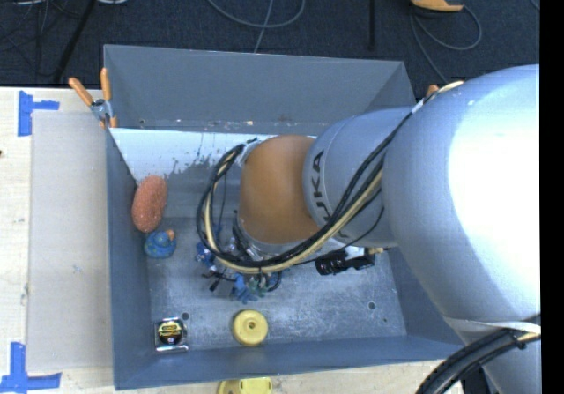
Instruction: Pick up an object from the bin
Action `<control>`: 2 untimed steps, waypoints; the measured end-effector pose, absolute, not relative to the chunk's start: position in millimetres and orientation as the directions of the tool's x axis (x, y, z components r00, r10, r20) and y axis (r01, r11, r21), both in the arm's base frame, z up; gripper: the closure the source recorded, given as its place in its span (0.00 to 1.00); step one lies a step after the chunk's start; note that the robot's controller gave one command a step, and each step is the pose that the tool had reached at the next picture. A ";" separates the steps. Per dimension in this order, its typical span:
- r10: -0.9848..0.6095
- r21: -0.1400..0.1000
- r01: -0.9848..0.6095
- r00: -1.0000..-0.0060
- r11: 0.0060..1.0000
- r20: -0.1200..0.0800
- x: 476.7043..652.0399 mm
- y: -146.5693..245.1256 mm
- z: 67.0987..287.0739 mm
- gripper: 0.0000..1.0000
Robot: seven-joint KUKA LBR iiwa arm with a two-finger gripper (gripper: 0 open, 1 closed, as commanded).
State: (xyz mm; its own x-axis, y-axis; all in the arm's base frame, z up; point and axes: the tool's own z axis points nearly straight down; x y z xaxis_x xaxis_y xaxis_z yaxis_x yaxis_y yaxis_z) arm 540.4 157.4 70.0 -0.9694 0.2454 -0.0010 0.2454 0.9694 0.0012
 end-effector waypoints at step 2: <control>0.263 0.000 0.263 -0.965 0.965 0.001 528.1 142.4 200.3 1.00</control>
Offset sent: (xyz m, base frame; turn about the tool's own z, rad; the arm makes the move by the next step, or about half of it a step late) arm -0.0124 -0.0153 0.1309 0.0149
